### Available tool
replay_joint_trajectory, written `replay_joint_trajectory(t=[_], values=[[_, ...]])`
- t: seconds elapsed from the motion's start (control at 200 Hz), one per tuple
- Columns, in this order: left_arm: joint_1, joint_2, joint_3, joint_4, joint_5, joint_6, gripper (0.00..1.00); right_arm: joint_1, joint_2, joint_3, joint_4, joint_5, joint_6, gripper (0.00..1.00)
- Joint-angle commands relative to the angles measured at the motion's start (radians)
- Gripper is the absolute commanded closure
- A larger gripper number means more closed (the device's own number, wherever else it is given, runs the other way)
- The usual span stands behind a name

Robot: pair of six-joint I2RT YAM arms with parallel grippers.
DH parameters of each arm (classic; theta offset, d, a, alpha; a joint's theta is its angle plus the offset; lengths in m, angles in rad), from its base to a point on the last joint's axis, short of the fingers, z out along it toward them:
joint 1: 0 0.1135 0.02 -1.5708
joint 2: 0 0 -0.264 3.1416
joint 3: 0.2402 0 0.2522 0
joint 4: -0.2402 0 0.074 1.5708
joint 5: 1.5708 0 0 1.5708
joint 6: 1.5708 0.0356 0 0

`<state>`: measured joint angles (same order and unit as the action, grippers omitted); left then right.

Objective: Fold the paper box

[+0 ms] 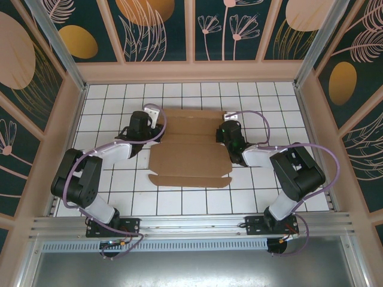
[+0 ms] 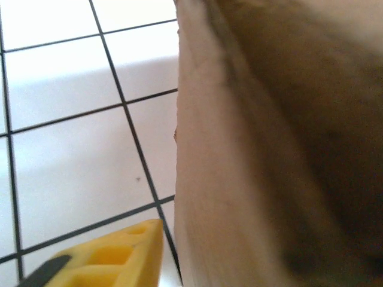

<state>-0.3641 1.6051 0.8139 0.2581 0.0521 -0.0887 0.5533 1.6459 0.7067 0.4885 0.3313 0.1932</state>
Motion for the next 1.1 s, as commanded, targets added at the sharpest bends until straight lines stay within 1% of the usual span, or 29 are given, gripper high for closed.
replay_joint_trajectory(t=[0.0,0.245,0.3,0.425,0.48,0.54,0.691,0.821,1.016,1.096], values=[[-0.007,0.016,0.024,0.035,-0.131,-0.031,0.75,0.019,0.01,-0.032,-0.164,-0.04,0.039,1.0],[-0.026,0.055,0.051,0.003,-0.305,-0.094,0.95,0.032,-0.018,-0.038,-0.168,-0.011,0.119,1.0],[-0.041,0.068,0.063,-0.011,-0.354,-0.098,0.99,0.047,-0.019,-0.04,-0.16,0.022,0.154,1.0],[-0.07,0.089,0.081,-0.023,-0.432,-0.107,1.0,0.091,0.024,0.025,-0.252,0.152,0.233,1.0],[-0.073,0.092,0.083,-0.023,-0.436,-0.116,1.0,0.106,0.038,0.044,-0.275,0.19,0.239,1.0],[-0.073,0.089,0.076,-0.01,-0.424,-0.122,1.0,0.108,0.043,0.044,-0.274,0.198,0.242,1.0],[-0.072,0.076,0.036,0.03,-0.378,-0.116,0.91,0.094,0.037,0.036,-0.26,0.181,0.207,1.0],[-0.073,0.079,0.008,0.037,-0.344,-0.129,0.85,0.059,0.03,0.027,-0.25,0.145,0.181,1.0],[-0.072,0.057,-0.043,0.09,-0.254,-0.175,0.6,0.029,0.036,0.006,-0.216,0.095,0.146,1.0],[-0.073,0.042,-0.049,0.096,-0.233,-0.196,0.53,0.027,0.033,-0.003,-0.199,0.091,0.124,0.99]])
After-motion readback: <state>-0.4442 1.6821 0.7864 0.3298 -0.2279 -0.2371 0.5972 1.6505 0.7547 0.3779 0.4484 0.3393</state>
